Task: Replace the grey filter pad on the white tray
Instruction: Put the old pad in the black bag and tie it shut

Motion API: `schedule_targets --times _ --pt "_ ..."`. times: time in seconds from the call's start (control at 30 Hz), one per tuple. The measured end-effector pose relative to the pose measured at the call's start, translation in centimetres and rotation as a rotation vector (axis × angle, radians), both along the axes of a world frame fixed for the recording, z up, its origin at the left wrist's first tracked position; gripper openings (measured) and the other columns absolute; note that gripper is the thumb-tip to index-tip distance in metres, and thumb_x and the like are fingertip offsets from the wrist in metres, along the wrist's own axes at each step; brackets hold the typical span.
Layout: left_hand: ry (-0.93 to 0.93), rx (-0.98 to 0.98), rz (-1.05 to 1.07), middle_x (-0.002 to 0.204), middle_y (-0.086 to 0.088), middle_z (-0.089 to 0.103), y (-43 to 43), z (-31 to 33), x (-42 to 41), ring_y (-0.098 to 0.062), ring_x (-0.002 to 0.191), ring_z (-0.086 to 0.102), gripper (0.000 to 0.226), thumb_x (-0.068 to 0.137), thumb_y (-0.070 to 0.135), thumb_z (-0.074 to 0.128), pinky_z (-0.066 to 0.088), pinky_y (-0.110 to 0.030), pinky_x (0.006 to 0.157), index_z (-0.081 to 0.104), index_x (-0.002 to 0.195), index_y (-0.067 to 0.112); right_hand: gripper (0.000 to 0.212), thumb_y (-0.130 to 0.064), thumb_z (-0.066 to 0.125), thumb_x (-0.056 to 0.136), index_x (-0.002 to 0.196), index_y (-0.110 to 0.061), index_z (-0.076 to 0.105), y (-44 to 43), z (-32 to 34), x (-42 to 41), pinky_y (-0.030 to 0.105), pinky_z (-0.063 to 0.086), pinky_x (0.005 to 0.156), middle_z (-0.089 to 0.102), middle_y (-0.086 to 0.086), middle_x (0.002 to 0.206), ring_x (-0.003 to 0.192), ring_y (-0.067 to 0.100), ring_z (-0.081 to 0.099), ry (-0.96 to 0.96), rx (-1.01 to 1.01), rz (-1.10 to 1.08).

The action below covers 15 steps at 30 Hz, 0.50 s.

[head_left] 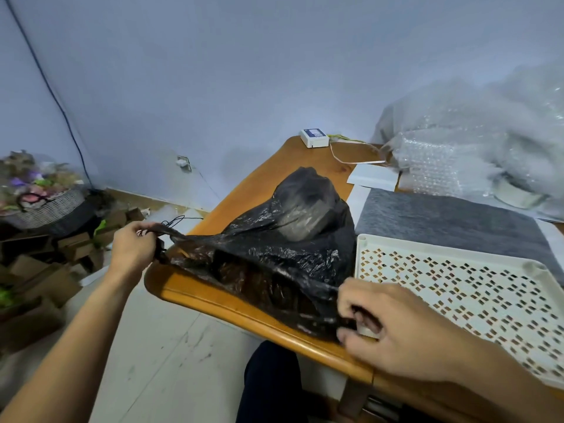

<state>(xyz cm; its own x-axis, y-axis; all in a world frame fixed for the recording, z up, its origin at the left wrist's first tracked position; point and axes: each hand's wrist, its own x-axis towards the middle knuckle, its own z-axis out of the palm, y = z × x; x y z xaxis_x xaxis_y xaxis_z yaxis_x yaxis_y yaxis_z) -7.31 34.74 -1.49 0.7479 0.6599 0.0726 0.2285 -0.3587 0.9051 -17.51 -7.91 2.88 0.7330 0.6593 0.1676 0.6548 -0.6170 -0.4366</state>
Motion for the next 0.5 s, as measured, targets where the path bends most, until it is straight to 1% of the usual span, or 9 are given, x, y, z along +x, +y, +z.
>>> schedule_targets --times 0.07,0.13,0.2,0.27,0.33,0.37,0.43,0.47,0.5 --pt "-0.015 -0.078 0.010 0.076 -0.012 0.059 0.4 0.2 -0.1 -0.022 0.061 0.055 0.026 0.098 -0.003 0.045 0.052 -0.026 0.039 0.066 0.113 0.001 0.029 -0.057 0.052 0.092 0.081 -0.031 0.052 -0.9 0.5 0.8 0.017 0.039 0.052 0.059 -0.011 0.074 0.062 0.011 0.057 -0.037 0.154 -0.105" --pt "-0.023 -0.089 -0.007 0.074 -0.013 0.058 0.2 0.4 -0.3 -0.024 0.058 0.053 0.021 0.100 0.001 0.048 0.052 -0.030 0.043 0.067 0.108 0.001 0.024 -0.057 0.050 0.095 0.086 -0.036 0.057 -1.8 1.0 1.8 0.020 0.035 0.046 0.056 -0.006 0.060 0.053 0.014 0.055 -0.122 0.212 -0.216" --pt "-0.043 -0.086 -0.043 0.073 -0.014 0.057 -0.6 0.7 -0.4 -0.025 0.058 0.051 0.020 0.101 0.005 0.050 0.050 -0.035 0.052 0.069 0.101 0.001 0.021 -0.057 0.054 0.090 0.087 -0.038 0.062 -2.1 1.5 2.4 0.026 0.035 0.046 0.050 -0.006 0.049 0.049 0.013 0.053 -0.228 0.144 -0.313" --pt "-0.084 -0.125 -0.100 0.070 -0.013 0.055 -1.5 1.1 -0.5 -0.024 0.058 0.049 0.025 0.102 0.009 0.049 0.047 -0.036 0.058 0.069 0.089 0.002 0.026 -0.058 0.058 0.087 0.077 -0.035 0.063 -1.9 1.9 2.5 0.026 0.037 0.045 0.050 -0.011 0.048 0.043 0.006 0.048 -0.300 0.054 -0.367" --pt "-0.157 -0.258 -0.147 0.067 -0.012 0.054 -2.1 1.8 -0.7 -0.023 0.057 0.049 0.028 0.103 0.014 0.049 0.048 -0.036 0.061 0.063 0.080 0.006 0.021 -0.046 0.066 0.087 0.076 -0.033 0.054 -1.8 2.1 2.6 0.027 0.036 0.049 0.051 -0.016 0.061 0.053 -0.001 0.046 -0.331 -0.042 -0.410" --pt "-0.193 -0.337 -0.164 0.066 -0.011 0.055 -2.1 2.2 -0.8 -0.022 0.055 0.051 0.027 0.104 0.016 0.049 0.051 -0.034 0.061 0.061 0.082 0.006 0.023 -0.037 0.070 0.086 0.078 -0.031 0.049 -1.9 2.2 2.7 0.028 0.034 0.051 0.049 -0.016 0.068 0.059 0.001 0.045 -0.321 -0.085 -0.443" --pt "-0.234 -0.454 -0.201 0.070 -0.009 0.060 -1.9 2.9 -0.9 -0.016 0.054 0.059 0.022 0.103 0.018 0.051 0.058 -0.029 0.059 0.064 0.090 0.005 0.034 -0.018 0.074 0.082 0.079 -0.029 0.041 -2.1 2.3 2.8 0.029 0.030 0.052 0.045 -0.014 0.072 0.062 0.009 0.044 -0.325 -0.110 -0.511" --pt "-0.234 -0.479 -0.230 0.076 -0.009 0.063 -1.9 3.1 -1.0 -0.015 0.057 0.063 0.020 0.102 0.016 0.051 0.060 -0.028 0.062 0.066 0.096 0.004 0.039 -0.009 0.074 0.078 0.076 -0.028 0.040 -2.2 2.2 2.8 0.030 0.029 0.052 0.044 -0.012 0.071 0.062 0.014 0.044 -0.350 -0.086 -0.543" --pt "-0.235 -0.500 -0.269 0.083 -0.011 0.066 -1.9 3.3 -1.0 -0.016 0.065 0.067 0.020 0.101 0.013 0.050 0.062 -0.030 0.069 0.067 0.102 0.003 0.042 -0.001 0.073 0.075 0.074 -0.026 0.039 -2.2 2.3 2.7 0.031 0.028 0.051 0.043 -0.010 0.069 0.060 0.017 0.044 -0.380 -0.045 -0.573"
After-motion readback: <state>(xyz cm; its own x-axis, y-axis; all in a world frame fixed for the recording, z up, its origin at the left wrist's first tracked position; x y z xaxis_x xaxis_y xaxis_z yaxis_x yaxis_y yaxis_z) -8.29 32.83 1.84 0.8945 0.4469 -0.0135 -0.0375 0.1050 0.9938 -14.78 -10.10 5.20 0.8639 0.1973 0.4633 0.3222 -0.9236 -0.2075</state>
